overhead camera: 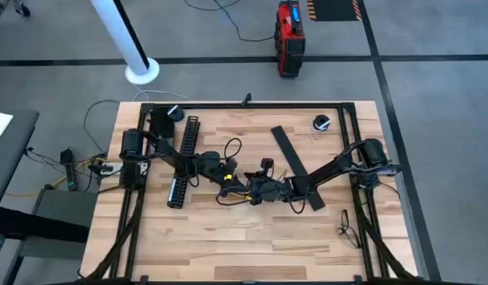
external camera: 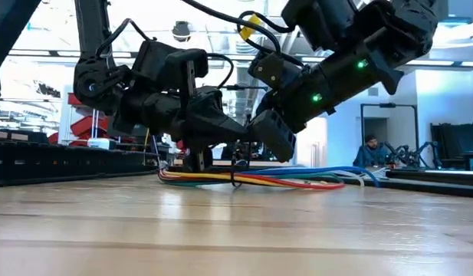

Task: Ziptie cables
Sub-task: Wrap the black zip tie on the cable

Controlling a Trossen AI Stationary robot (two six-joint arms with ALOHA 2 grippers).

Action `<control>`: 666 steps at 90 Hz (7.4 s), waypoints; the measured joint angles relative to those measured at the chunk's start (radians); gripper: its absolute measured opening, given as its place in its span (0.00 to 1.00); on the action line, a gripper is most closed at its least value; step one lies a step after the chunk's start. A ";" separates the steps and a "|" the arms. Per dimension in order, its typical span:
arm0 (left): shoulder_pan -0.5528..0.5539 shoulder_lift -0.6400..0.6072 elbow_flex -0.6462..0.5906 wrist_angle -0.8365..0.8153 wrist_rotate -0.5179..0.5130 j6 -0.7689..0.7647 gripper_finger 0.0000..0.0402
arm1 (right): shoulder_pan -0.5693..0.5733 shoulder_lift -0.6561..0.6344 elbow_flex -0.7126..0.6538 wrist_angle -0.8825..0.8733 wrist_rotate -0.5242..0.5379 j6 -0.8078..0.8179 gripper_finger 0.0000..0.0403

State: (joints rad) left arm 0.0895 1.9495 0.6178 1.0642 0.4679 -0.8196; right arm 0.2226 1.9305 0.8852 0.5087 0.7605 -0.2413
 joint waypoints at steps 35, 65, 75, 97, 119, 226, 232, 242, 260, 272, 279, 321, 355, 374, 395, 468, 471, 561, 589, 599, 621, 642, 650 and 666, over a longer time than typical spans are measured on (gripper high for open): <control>0.000 0.000 0.000 0.011 -0.001 0.012 0.00 | 0.000 0.000 0.000 -0.001 -0.001 0.025 0.00; 0.000 0.000 0.000 0.012 -0.001 0.024 0.00 | -0.031 0.000 0.000 -0.019 -0.007 0.110 0.00; -0.001 0.000 0.000 0.012 -0.001 0.024 0.00 | -0.031 0.000 0.000 -0.017 -0.007 0.110 0.00; -0.002 0.000 0.000 0.012 -0.001 0.031 0.00 | -0.022 0.000 0.000 -0.002 -0.063 0.087 0.10; -0.002 0.000 0.000 0.011 -0.002 0.040 0.00 | -0.006 0.000 0.000 -0.022 -0.070 0.083 0.24; -0.002 0.000 0.000 0.011 0.000 0.064 0.00 | -0.205 -0.177 -0.185 -0.061 -0.460 0.534 0.28; -0.002 0.000 0.000 0.011 0.000 0.064 0.00 | -0.227 -0.177 -0.225 0.029 -0.497 0.596 0.28; -0.002 0.000 0.000 0.011 0.000 0.064 0.00 | -0.247 -0.177 -0.284 0.116 -0.502 0.675 0.28; -0.002 0.000 0.000 0.011 0.001 0.065 0.00 | -0.261 -0.128 -0.302 0.130 -0.521 0.791 0.28; -0.002 0.000 0.000 0.010 0.001 0.065 0.00 | -0.285 -0.062 -0.271 0.146 -0.613 0.865 0.27; -0.002 0.000 0.000 0.010 0.001 0.063 0.00 | -0.289 -0.023 -0.252 0.201 -0.632 0.865 0.27; -0.002 0.000 0.000 0.010 0.003 0.067 0.00 | -0.289 0.019 -0.234 0.289 -0.680 0.884 0.26; -0.003 0.000 0.000 0.011 0.004 0.083 0.00 | -0.292 0.020 -0.199 0.194 -0.652 0.891 0.33; -0.003 0.000 0.000 0.011 0.003 0.093 0.00 | -0.295 0.020 -0.172 0.138 -0.647 0.885 0.35; -0.003 0.000 0.000 0.011 0.003 0.094 0.00 | -0.289 0.022 -0.163 0.138 -0.653 0.871 0.34; -0.003 0.000 0.000 0.012 0.005 0.131 0.00 | -0.287 0.021 -0.163 0.098 -0.678 0.871 0.43; -0.003 0.000 0.000 0.013 0.009 0.131 0.00 | -0.286 0.022 -0.163 0.108 -0.678 0.868 0.43; -0.003 0.000 0.000 0.053 0.048 0.128 0.00 | -0.286 0.026 -0.166 0.225 -0.627 0.818 0.02; -0.003 0.000 0.000 0.050 0.039 0.117 0.00 | -0.216 0.025 -0.165 0.260 -0.523 0.682 0.00; -0.009 0.000 0.000 0.055 0.034 0.105 0.00 | -0.174 0.024 -0.164 0.261 -0.420 0.614 0.00; -0.053 0.000 0.000 0.079 -0.040 0.073 0.00 | -0.091 0.023 -0.163 0.306 -0.236 0.457 0.00; -0.106 0.000 -0.018 0.129 -0.128 0.039 0.00 | -0.039 0.023 -0.163 0.321 -0.129 0.352 0.00; -0.112 0.000 -0.057 0.194 -0.178 0.007 0.00 | -0.020 0.023 -0.163 0.319 -0.096 0.332 0.00; -0.111 0.000 -0.135 0.281 -0.242 -0.067 0.00 | 0.011 0.023 -0.163 0.334 -0.041 0.286 0.00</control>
State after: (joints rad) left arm -0.0212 1.9499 0.4824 1.3452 0.2254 -0.8869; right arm 0.2334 1.9530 0.7219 0.8422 0.7193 0.0444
